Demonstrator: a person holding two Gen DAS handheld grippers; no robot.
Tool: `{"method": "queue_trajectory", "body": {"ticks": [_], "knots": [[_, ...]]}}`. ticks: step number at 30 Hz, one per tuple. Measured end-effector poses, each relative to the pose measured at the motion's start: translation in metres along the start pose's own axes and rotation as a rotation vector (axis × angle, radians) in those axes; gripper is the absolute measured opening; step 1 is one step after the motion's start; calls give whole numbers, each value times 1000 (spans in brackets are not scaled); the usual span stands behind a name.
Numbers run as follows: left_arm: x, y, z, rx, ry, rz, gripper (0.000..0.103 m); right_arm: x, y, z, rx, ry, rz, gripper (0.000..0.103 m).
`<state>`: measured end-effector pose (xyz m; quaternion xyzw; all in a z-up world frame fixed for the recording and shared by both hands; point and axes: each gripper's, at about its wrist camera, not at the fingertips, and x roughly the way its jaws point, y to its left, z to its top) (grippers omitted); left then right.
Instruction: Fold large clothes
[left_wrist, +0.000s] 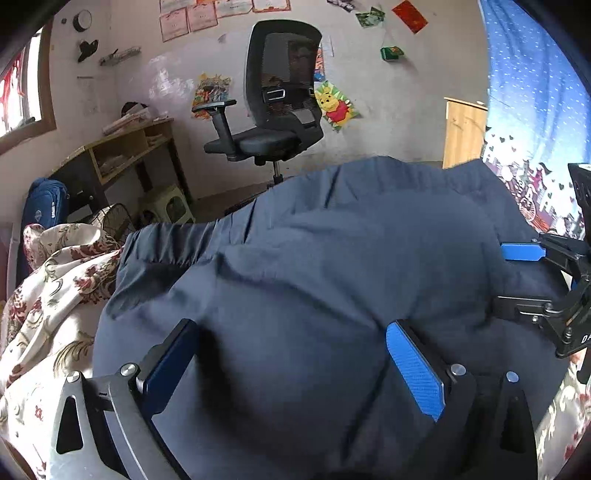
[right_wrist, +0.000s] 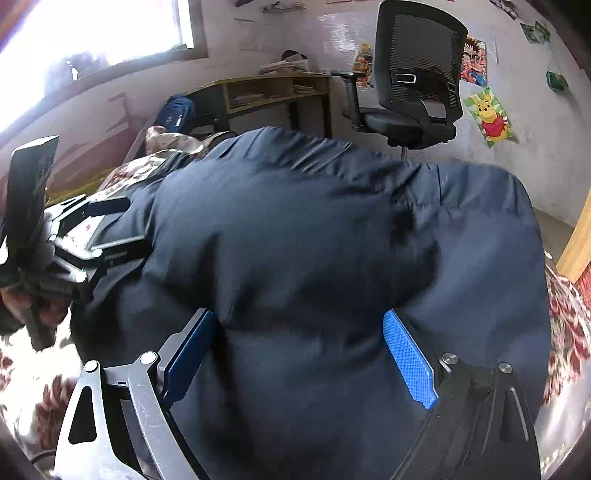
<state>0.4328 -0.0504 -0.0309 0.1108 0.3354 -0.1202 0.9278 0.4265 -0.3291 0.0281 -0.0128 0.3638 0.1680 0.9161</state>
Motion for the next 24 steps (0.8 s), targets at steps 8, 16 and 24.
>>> {"method": "queue_trajectory", "body": {"ticks": [8, 16, 24], "knots": [[38, 6, 25, -34, 40, 25, 103, 38, -26, 35, 60, 13, -56, 89], [68, 27, 32, -148, 82, 12, 103, 69, -45, 49, 108, 34, -45, 89], [82, 27, 28, -165, 96, -22, 103, 93, -49, 35, 130, 86, 1, 98]]}}
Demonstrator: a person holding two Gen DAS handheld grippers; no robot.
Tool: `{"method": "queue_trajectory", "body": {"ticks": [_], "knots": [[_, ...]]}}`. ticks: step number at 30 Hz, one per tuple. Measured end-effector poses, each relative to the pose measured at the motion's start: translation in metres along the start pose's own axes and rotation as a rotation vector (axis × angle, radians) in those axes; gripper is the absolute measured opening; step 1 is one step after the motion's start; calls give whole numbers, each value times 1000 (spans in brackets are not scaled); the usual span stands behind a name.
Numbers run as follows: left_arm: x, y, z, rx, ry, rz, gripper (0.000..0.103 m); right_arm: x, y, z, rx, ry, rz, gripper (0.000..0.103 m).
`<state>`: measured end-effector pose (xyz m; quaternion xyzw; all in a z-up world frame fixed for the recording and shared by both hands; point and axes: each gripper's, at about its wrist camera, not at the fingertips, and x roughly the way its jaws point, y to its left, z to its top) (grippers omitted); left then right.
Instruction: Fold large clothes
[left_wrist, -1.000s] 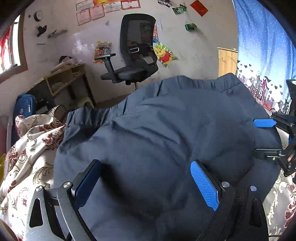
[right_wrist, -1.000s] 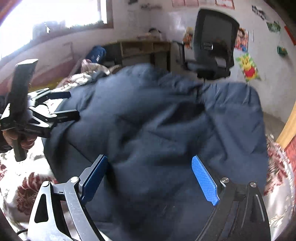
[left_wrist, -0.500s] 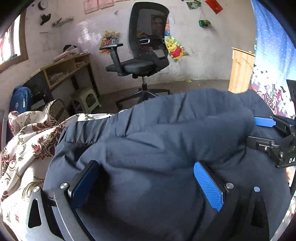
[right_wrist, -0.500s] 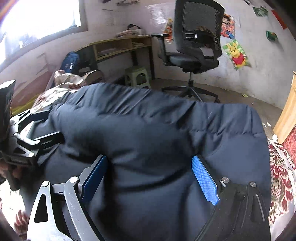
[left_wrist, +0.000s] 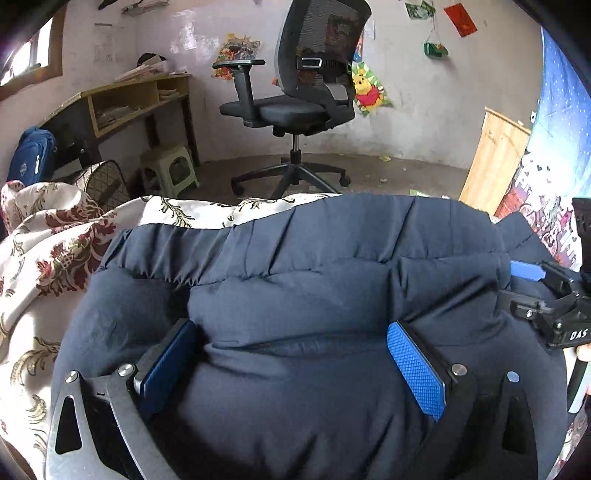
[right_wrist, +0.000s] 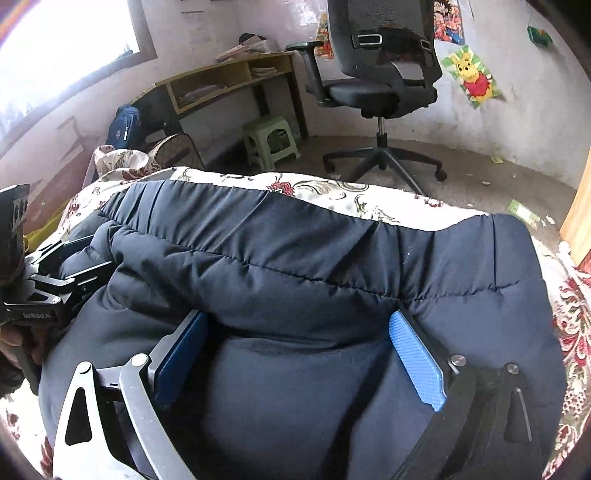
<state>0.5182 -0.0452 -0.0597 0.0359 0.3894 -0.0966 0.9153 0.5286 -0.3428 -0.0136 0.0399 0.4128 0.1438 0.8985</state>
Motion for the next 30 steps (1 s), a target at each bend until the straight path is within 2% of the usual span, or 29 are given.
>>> {"method": "queue_trajectory", "body": {"ticks": [4, 8, 16, 30], "knots": [[2, -3, -5, 6, -17, 9, 103, 5, 3, -5, -13, 0, -14, 99], [7, 0, -6, -7, -13, -15, 103, 10, -1, -4, 2, 12, 14, 101], [8, 3, -10, -20, -27, -29, 103, 9, -5, -14, 14, -24, 36, 101], [0, 3, -19, -24, -58, -52, 103, -16, -16, -35, 60, -201, 120, 101]]}}
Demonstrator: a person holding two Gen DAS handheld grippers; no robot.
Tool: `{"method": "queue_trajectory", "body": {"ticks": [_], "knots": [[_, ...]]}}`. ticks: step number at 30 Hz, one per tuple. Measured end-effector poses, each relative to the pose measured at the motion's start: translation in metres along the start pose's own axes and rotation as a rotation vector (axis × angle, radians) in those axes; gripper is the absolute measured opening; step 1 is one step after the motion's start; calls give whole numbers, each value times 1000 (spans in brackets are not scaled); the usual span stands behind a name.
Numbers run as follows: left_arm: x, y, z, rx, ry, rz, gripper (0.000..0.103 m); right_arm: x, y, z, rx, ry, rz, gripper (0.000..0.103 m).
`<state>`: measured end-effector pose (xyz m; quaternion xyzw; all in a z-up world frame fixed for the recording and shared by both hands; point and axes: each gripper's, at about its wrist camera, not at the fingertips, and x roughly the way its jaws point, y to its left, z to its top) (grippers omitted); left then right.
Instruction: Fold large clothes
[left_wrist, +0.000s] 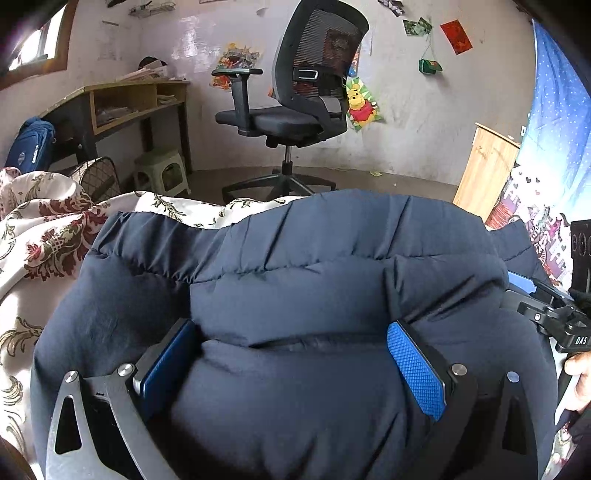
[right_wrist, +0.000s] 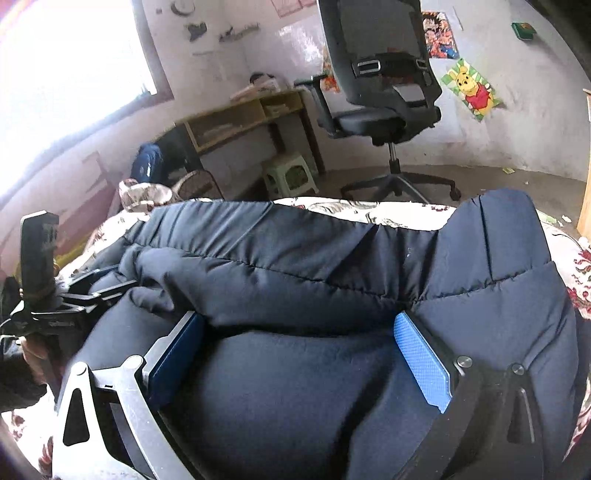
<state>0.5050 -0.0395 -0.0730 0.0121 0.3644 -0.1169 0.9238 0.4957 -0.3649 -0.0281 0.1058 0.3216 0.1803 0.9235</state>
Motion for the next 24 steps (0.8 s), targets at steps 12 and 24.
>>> {"method": "queue_trajectory", "body": {"ticks": [12, 24], "knots": [[-31, -2, -13, -63, -25, 122, 103, -62, 2, -25, 36, -191, -192, 101], [-79, 71, -10, -248, -8, 295, 103, -101, -52, -35, 74, -82, -256, 101]]}}
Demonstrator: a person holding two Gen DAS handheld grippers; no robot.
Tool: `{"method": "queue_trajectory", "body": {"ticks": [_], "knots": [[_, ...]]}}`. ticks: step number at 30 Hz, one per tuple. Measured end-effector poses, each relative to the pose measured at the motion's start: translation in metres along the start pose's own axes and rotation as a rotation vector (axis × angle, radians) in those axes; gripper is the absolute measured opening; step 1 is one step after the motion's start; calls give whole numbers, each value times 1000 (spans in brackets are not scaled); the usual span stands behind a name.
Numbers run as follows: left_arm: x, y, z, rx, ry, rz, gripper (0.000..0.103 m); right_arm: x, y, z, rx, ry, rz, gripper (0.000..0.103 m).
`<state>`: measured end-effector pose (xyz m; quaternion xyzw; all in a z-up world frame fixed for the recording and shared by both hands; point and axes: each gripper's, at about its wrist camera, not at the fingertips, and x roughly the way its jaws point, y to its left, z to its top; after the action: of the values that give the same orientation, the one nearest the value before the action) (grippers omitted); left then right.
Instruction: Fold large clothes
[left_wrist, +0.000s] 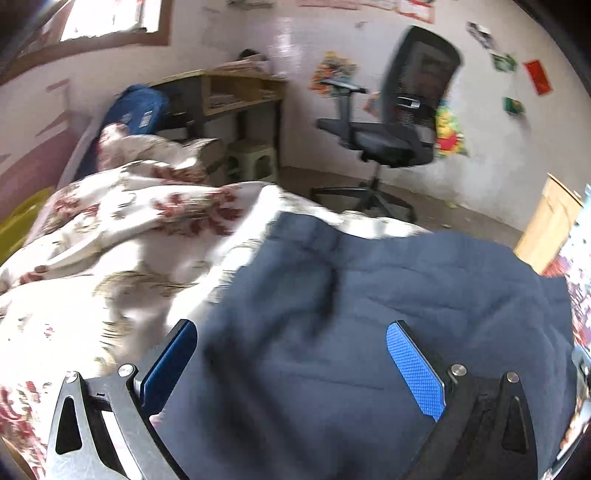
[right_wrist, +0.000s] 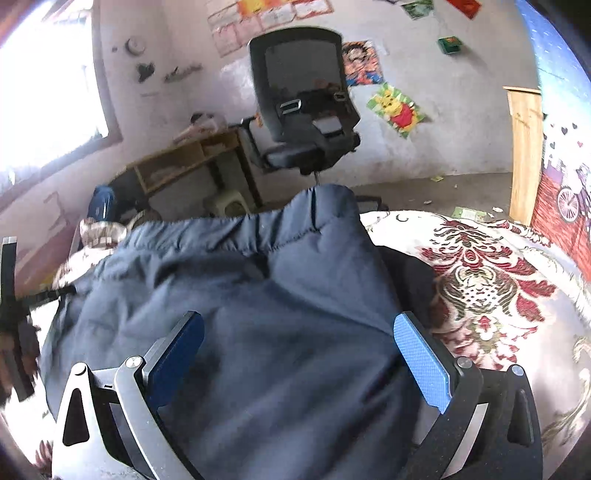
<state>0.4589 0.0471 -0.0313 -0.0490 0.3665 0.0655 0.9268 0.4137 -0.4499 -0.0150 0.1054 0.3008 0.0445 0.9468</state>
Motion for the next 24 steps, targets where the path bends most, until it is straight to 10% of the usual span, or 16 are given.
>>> {"method": "queue_trajectory", "body": {"ticks": [11, 24], "knots": [[19, 92, 3, -56, 143, -32, 103, 24, -48, -12, 149, 147, 13, 101], [79, 91, -8, -138, 303, -312, 103, 52, -59, -25, 196, 205, 93, 102]]}}
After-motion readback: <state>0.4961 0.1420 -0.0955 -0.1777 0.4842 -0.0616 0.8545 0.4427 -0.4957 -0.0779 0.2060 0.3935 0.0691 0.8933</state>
